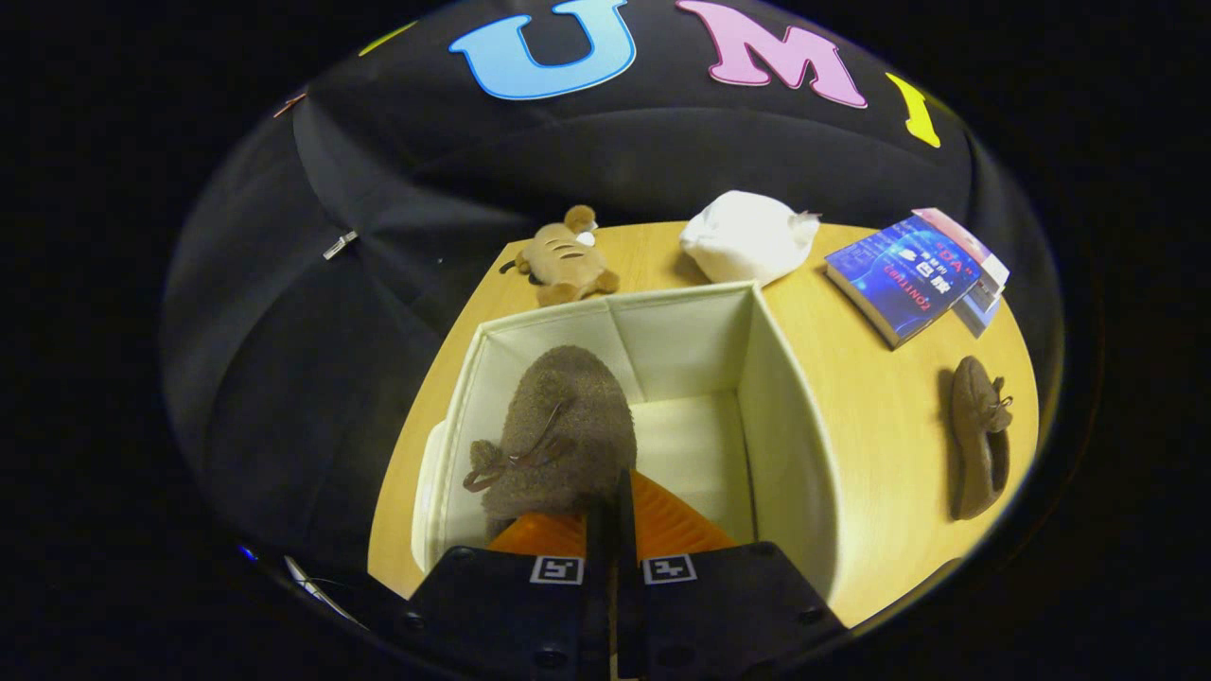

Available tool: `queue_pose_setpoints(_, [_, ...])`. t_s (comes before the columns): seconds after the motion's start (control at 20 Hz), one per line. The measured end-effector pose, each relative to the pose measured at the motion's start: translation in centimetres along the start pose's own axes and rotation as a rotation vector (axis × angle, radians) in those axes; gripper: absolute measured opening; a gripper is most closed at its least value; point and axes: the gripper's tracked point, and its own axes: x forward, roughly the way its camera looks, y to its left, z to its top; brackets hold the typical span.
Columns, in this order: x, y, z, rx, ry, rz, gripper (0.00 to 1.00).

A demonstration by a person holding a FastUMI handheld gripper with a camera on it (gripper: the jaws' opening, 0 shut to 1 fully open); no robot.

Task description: Open the storage box then place both shoes into the box .Put the left shoe in first, then the right shoe, with the right side of both shoes facing outward in a uniform manner.

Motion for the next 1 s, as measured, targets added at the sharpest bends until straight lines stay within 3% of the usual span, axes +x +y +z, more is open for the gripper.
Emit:
queue_pose_setpoints(0.1, [0.4, 0.0, -0.5, -0.006, 0.014, -0.004, 0.08])
queue_pose_setpoints(0.3, [0.8, 1.2, -1.2, 0.03, 0.042, 0.067, 0.31])
queue_pose_setpoints(0.45, [0.3, 2.1, -0.4, 0.048, 0.022, 0.116, 0.68])
queue_pose_setpoints(0.9, [-2.4, 0.6, 1.7, -0.037, -0.075, 0.118, 0.96])
queue_pose_setpoints(1.0, [-3.9, 0.1, 3.1, -0.052, -0.119, 0.128, 0.98])
